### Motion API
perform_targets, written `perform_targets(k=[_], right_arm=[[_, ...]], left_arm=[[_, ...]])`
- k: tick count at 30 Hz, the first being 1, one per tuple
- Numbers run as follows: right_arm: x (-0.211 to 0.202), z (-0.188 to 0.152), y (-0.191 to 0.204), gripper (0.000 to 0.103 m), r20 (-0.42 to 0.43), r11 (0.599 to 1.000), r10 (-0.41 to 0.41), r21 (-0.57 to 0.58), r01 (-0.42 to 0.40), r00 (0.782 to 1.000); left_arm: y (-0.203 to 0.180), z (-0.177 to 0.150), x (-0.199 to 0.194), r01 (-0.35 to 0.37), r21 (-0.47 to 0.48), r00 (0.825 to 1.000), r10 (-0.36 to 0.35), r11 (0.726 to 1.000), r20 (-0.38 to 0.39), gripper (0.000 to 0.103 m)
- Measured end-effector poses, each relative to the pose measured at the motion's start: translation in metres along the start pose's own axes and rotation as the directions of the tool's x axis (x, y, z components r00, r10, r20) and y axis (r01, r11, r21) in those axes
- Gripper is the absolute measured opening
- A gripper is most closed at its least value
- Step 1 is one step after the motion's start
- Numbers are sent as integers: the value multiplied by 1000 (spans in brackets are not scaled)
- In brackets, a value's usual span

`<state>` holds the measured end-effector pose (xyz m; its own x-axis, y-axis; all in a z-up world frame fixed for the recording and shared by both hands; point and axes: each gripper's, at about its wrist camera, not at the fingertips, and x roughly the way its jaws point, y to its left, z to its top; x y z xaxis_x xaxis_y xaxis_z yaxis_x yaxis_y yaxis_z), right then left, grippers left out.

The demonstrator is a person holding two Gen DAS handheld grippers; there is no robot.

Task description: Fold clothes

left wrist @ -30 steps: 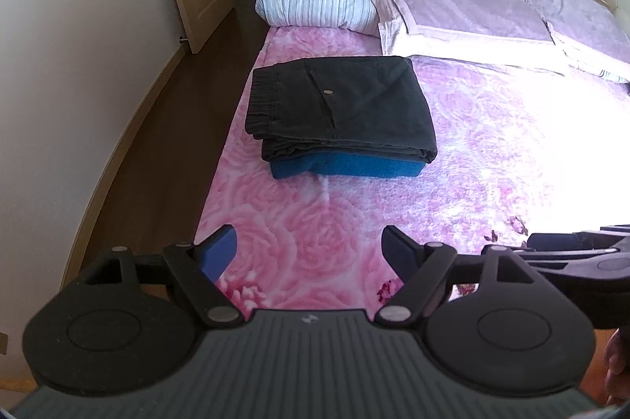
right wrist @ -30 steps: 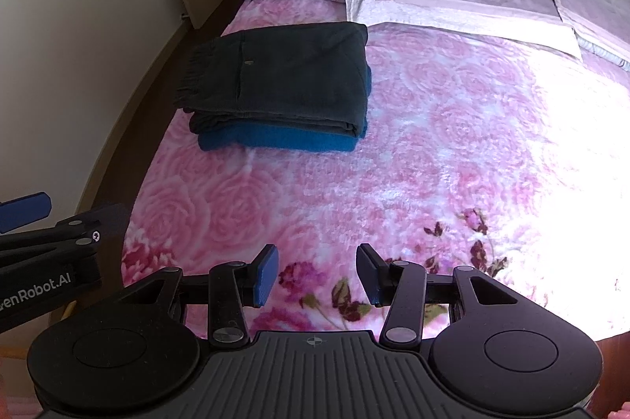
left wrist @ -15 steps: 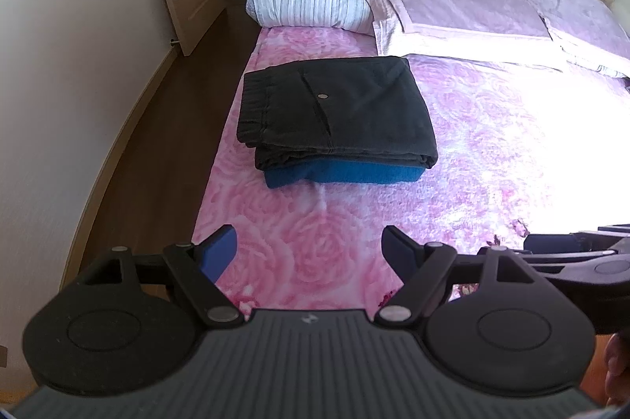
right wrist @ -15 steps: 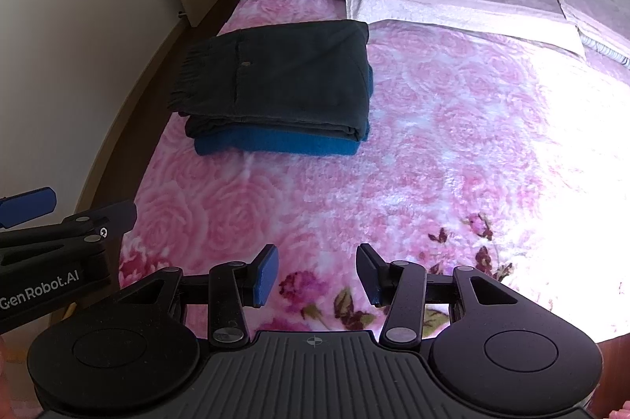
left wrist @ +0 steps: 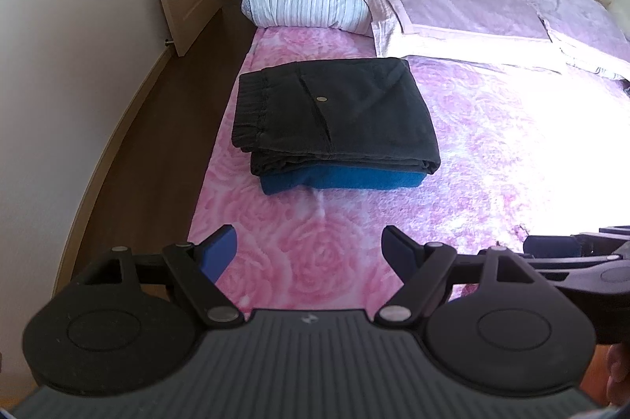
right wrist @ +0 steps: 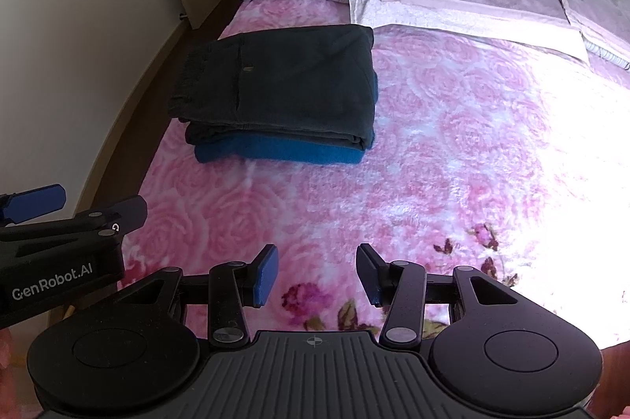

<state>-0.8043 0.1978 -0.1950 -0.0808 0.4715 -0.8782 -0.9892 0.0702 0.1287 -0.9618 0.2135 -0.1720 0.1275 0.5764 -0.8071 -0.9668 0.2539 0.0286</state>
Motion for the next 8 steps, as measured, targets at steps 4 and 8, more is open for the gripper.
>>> perform_targets(k=[4,8], right_arm=[[-2,1,-2,48,2,1000,-2,5,2,1000],[-7,2,-3,48,6,1000,-1,11,1,1000]], left_arm=[[-2,2,-1,-2,2,1000,2,1000,9,78],[-4,5,-7,-5,4,1000,5,1000,14,78]])
